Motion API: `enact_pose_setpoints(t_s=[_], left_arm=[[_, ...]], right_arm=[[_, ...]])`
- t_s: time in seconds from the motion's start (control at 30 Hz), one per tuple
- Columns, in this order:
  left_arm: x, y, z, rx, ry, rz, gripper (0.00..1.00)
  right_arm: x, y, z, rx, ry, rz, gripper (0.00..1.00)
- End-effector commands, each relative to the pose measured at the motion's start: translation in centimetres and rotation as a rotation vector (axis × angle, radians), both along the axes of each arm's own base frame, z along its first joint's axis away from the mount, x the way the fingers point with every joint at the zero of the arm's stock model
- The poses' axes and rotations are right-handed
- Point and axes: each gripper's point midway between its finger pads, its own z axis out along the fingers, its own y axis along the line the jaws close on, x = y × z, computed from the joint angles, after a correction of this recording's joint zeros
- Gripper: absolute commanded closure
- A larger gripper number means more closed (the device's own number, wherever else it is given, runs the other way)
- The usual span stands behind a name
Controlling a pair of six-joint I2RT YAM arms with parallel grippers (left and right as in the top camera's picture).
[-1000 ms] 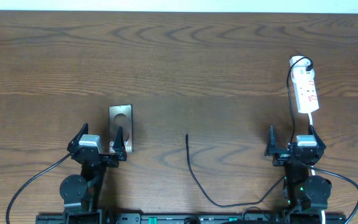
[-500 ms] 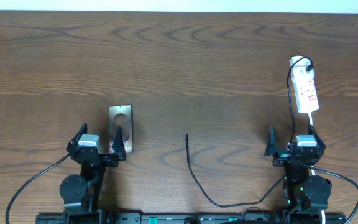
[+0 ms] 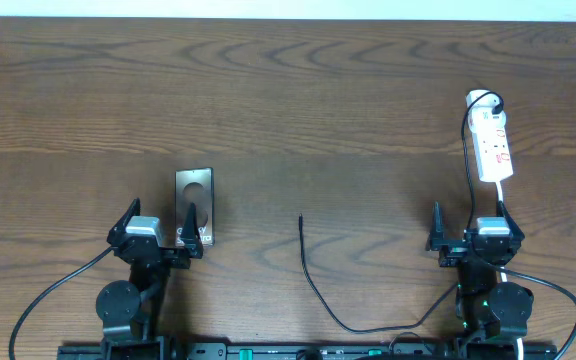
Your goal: Plug charger to phone and switch on socket
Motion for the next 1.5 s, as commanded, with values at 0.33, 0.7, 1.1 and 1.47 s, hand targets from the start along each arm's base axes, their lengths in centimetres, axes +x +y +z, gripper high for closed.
enact_pose_setpoints(t_s=[0.33, 0.7, 1.1, 1.47], left_arm=[[-0.1, -0.1, -1.4, 0.005, 0.045, -0.006, 0.07], [-0.1, -0.1, -1.4, 0.004, 0.045, -0.005, 0.07], [-0.1, 0.0, -1.1, 0.005, 0.055, -0.001, 0.07], [1.0, 0.6, 4.2, 0.034, 0.084, 0.031, 0.07]], right_arm=[[0.0, 0.2, 0.0, 0.007, 0.000, 0.011, 0.01], [0.0, 0.2, 0.0, 0.007, 0.000, 0.011, 0.01], [0.0, 0.2, 0.0, 0.007, 0.000, 0.011, 0.01], [0.0, 0.2, 0.0, 0.007, 0.000, 0.011, 0.01]])
